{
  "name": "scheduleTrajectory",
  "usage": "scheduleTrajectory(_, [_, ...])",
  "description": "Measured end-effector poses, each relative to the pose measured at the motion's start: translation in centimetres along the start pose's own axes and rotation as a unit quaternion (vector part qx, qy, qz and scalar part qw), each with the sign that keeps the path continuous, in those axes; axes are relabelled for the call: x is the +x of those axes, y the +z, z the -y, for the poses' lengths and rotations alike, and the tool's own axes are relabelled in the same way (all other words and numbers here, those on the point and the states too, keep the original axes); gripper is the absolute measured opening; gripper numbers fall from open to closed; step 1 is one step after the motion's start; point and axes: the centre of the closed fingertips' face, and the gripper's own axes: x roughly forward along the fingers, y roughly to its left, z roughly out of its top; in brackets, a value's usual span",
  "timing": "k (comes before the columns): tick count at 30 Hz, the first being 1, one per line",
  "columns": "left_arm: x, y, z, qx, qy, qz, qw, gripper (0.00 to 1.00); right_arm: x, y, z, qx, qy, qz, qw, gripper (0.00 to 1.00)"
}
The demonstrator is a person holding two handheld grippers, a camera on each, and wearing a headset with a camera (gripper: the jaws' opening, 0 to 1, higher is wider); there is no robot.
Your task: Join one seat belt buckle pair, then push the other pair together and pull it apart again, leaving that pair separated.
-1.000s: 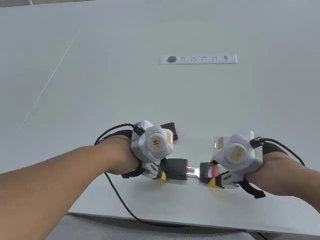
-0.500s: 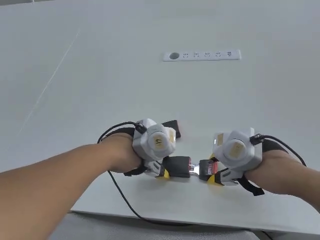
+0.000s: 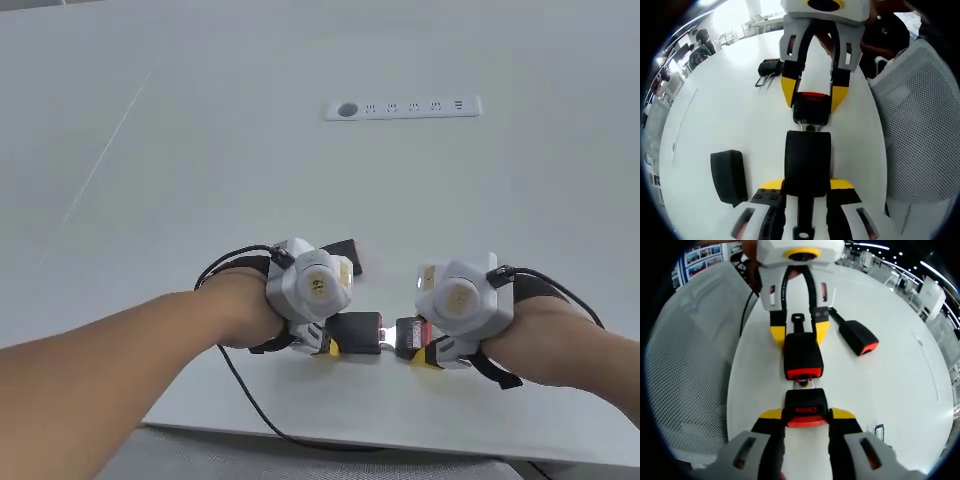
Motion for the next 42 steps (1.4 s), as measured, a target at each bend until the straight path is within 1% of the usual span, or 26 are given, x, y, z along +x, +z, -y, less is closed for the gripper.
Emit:
scheduleTrajectory(9, [0.0,0.0,0.0,-0.003,0.000,-0.001,1.0000,0.31,0.0,0.0,0.1,0.004,0.001,0.001,1.0000,0.31])
scheduleTrajectory(15, [0.0,0.0,0.0,-0.005,0.000,-0.001,1.0000,0.31,0.0,0.1,0.0,-0.006,-0.001,-0.009,0.9999,0.31])
scheduleTrajectory(24, [0.0,0.0,0.0,-0.003,0.002,-0.009,1.0000,0.31,0.0,0.1,0.0,-0.001,-0.001,-0.005,1.0000,0.31])
scheduleTrajectory(27, [0.0,0.0,0.0,-0.002,0.001,-0.007,1.0000,0.31,0.0,0.1,0.1,0.000,0.000,-0.007,1.0000,0.31])
scheduleTrajectory(31, [0.0,0.0,0.0,0.002,-0.001,-0.006,1.0000,0.31,0.3,0.4,0.1,0.007,0.003,0.001,1.0000,0.31])
scheduleTrajectory(39, [0.0,0.0,0.0,0.008,-0.001,-0.008,0.9999,0.31,0.5,0.9,0.1,0.012,0.002,0.010,0.9999,0.31])
scheduleTrajectory(41, [0.0,0.0,0.0,0.010,-0.002,-0.005,0.9999,0.31,0.8,1.3,0.1,0.014,0.001,0.011,0.9998,0.31])
scheduleTrajectory(42, [-0.1,-0.2,0.0,0.010,-0.003,-0.002,0.9999,0.31,0.4,1.1,-0.2,0.014,0.002,0.004,0.9999,0.31])
